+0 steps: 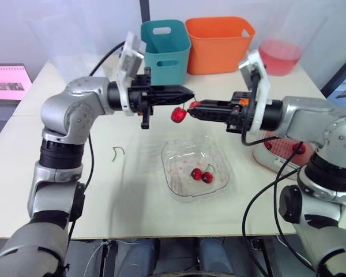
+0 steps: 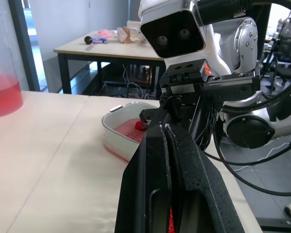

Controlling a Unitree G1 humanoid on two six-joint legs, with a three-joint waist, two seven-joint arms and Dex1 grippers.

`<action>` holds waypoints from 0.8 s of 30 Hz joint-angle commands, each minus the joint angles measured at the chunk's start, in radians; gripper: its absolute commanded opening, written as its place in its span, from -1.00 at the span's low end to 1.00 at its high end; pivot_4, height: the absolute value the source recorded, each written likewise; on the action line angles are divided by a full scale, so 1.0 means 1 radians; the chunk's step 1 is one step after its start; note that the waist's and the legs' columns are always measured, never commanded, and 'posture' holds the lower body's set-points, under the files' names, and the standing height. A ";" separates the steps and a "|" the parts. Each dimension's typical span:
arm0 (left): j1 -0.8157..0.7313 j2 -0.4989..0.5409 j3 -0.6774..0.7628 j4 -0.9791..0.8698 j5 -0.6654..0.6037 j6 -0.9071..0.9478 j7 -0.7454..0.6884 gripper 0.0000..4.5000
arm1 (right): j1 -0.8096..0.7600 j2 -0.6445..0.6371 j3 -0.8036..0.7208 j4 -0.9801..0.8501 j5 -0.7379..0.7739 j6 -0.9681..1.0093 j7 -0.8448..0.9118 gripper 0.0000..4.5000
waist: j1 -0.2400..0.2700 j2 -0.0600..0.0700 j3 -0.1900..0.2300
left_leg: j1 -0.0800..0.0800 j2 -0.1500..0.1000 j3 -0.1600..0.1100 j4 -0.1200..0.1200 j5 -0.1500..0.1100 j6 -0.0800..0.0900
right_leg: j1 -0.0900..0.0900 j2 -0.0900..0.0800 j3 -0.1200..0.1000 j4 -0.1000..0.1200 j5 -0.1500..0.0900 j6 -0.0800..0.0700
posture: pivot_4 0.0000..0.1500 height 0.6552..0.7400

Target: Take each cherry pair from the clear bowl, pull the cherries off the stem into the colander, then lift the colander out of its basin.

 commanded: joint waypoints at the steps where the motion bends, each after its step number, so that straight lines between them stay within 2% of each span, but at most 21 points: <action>1: -0.016 0.002 0.019 -0.017 -0.008 -0.018 -0.001 -1.00 | -0.001 -0.013 -0.007 -0.002 0.027 -0.014 -0.003 -0.81 | 0.000 0.000 0.000 | 0.000 0.000 0.000 0.000 0.000 0.000 | 0.000 0.000 0.000 0.000 0.000 0.000 | 1.00 1.00; 17: -0.044 -0.029 0.057 0.014 -0.025 -0.016 0.028 -1.00 | 0.153 -0.173 0.113 -0.084 0.038 -0.111 0.069 -0.81 | -0.001 0.000 0.000 | 0.000 0.000 0.001 0.000 0.000 0.000 | 0.000 0.000 0.000 0.000 0.000 0.000 | 1.00 1.00; 21: -0.031 -0.023 0.044 0.008 -0.015 -0.022 0.019 -1.00 | 0.183 -0.206 0.102 -0.088 0.031 -0.151 0.079 -0.81 | 0.003 0.000 0.000 | 0.000 0.000 0.000 0.000 0.000 0.000 | 0.001 0.000 0.000 -0.001 0.000 0.000 | 1.00 1.00; 24: -0.020 -0.020 0.037 0.004 -0.006 -0.030 0.017 -1.00 | 0.234 -0.271 0.068 -0.075 -0.034 -0.242 0.096 -0.81 | 0.004 0.000 0.000 | 0.000 0.000 0.000 0.001 0.000 0.000 | 0.001 0.000 0.000 -0.001 0.000 0.000 | 1.00 1.00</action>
